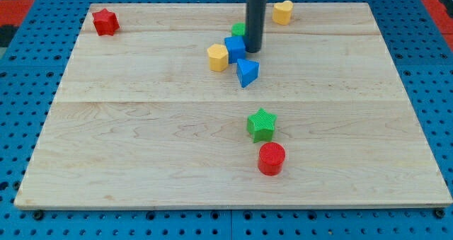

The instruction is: Place the red circle at right side of the yellow heart

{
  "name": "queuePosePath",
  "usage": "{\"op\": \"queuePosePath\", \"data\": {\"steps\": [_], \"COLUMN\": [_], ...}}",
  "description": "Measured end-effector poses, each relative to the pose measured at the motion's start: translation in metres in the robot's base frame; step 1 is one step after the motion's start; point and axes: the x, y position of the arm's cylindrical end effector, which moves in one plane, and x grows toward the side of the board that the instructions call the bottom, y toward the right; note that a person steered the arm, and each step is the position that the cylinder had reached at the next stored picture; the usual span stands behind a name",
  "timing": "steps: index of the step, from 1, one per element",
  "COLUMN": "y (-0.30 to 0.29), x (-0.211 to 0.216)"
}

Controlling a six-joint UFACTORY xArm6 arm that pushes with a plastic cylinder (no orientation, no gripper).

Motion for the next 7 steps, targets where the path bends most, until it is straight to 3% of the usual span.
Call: {"op": "queuePosePath", "data": {"steps": [3,6,7], "y": [-0.036,-0.030,-0.079], "x": [-0.048,-0.047,-0.023]}}
